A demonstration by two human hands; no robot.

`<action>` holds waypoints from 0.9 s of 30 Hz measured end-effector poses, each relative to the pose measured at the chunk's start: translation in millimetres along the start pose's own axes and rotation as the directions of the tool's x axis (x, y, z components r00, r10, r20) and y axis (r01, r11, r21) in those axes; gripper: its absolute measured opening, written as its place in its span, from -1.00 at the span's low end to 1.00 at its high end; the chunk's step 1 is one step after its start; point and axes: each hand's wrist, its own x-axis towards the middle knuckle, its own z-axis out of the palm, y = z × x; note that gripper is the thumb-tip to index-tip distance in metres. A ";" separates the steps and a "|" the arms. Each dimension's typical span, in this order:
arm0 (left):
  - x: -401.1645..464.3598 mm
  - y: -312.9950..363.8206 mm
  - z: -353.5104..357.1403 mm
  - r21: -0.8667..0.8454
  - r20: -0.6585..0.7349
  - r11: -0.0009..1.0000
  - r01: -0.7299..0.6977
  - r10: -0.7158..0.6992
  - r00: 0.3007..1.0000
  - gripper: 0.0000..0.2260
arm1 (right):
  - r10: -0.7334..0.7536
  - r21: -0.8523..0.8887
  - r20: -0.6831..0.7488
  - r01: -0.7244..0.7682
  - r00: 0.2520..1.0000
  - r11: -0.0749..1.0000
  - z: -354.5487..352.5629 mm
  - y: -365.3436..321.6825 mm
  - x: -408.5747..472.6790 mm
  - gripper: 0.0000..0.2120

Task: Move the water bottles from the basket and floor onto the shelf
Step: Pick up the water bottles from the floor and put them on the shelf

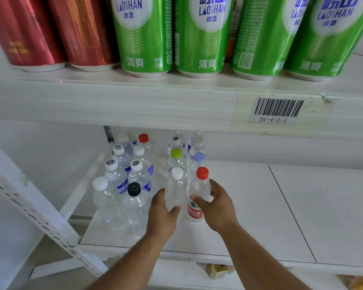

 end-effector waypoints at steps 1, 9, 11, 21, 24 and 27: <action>0.3 -1.0 0.3 0.000 0.002 1.000 0.002 -0.002 1.000 -0.42 | 0.005 0.002 0.001 -0.005 1.000 1.000 0.5 0.1 0.5 -0.64; 5.2 -2.5 2.4 -0.018 0.018 1.000 0.005 -0.005 1.000 -0.40 | 0.001 -0.003 0.030 -0.001 1.000 1.000 2.0 0.1 3.7 -0.57; 6.5 -2.4 3.0 -0.014 0.019 1.000 0.005 -0.005 1.000 -0.39 | -0.003 -0.002 0.032 0.003 0.999 1.000 2.1 0.8 4.2 -0.57; 14.0 -0.6 3.8 -0.011 0.052 0.999 0.036 -0.036 0.998 -0.39 | 0.004 -0.010 0.050 -0.003 0.999 1.000 4.7 5.1 4.2 -0.55; 12.3 0.3 5.1 -0.007 0.055 0.999 0.041 -0.041 0.998 -0.36 | 0.012 -0.014 0.041 -0.011 0.999 1.000 5.3 7.5 4.9 -0.55; 9.4 -0.2 5.4 0.011 0.066 0.999 0.042 -0.043 0.997 -0.27 | 0.007 -0.011 0.051 -0.007 0.999 1.000 5.7 10.3 6.0 -0.51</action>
